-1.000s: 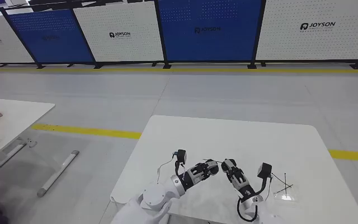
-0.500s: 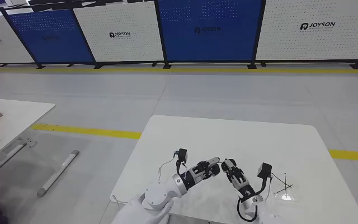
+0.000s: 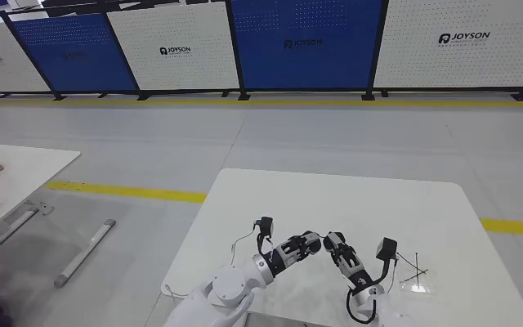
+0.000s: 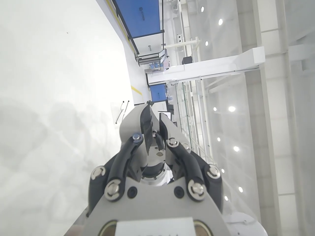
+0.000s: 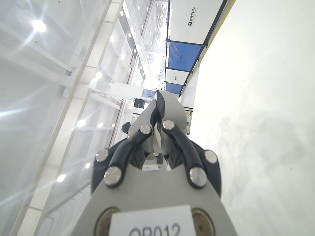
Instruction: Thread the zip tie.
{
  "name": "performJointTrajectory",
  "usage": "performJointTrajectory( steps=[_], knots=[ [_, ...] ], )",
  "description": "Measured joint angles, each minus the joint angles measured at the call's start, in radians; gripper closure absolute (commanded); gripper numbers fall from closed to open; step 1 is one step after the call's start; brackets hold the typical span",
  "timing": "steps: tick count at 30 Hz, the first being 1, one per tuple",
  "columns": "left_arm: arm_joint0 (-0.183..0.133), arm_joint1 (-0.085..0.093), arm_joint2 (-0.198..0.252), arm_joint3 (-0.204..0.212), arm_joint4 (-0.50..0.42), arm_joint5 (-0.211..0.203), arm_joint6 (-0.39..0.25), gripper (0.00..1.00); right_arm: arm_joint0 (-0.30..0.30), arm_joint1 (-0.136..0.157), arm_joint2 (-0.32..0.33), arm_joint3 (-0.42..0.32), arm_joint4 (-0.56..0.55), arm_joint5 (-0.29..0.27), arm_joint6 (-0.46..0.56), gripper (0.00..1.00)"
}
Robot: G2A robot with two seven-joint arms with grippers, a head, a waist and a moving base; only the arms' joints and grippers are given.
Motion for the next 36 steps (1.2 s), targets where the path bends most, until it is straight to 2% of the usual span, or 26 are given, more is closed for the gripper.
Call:
performJointTrajectory(
  steps=[5, 11, 12, 13, 14, 15, 22, 26, 27, 29, 36],
  knots=[
    [0.001, 0.000, 0.000, 0.000, 0.003, -0.002, 0.001, 1.00, 0.000, 0.000, 0.000, 0.000, 0.000, 0.000, 0.000, 1.00],
    [-0.001, 0.000, 0.002, 0.002, 0.000, 0.002, 0.002, 1.00, 0.000, 0.000, 0.000, 0.000, 0.000, 0.000, 0.000, 1.00],
    [-0.001, 0.000, 0.002, 0.003, 0.000, 0.002, 0.002, 0.68, 0.000, 0.000, 0.000, 0.000, 0.000, 0.000, 0.000, 1.00],
    [-0.001, 0.000, 0.003, 0.003, 0.000, 0.002, 0.001, 0.45, 0.000, 0.000, 0.000, 0.000, 0.000, 0.000, 0.000, 1.00],
    [-0.002, 0.000, 0.003, 0.003, 0.000, 0.003, 0.000, 0.45, 0.000, 0.000, 0.000, 0.000, 0.000, 0.000, 0.000, 1.00],
    [-0.003, 0.000, 0.004, 0.004, 0.000, 0.003, -0.001, 0.53, 0.000, 0.000, 0.000, 0.000, 0.000, 0.000, 0.000, 1.00],
    [-0.007, 0.000, 0.004, 0.010, -0.003, 0.004, 0.000, 0.70, 0.000, 0.000, 0.000, 0.000, 0.000, 0.000, 0.000, 1.00],
    [-0.011, -0.001, 0.007, 0.017, 0.004, 0.001, 0.006, 0.88, 0.000, 0.000, 0.000, 0.000, 0.000, 0.000, 0.000, 1.00],
    [-0.011, -0.001, 0.007, 0.018, 0.005, 0.000, 0.006, 0.89, 0.000, 0.000, 0.000, 0.000, 0.000, 0.000, 0.000, 1.00],
    [-0.011, -0.001, 0.007, 0.019, 0.007, -0.003, 0.006, 1.00, 0.000, 0.000, 0.000, 0.000, 0.000, 0.000, 0.000, 1.00],
    [-0.010, 0.000, 0.006, 0.018, 0.010, -0.007, 0.008, 1.00, 0.000, 0.000, 0.000, 0.000, 0.000, 0.000, 0.000, 1.00]
  ],
)
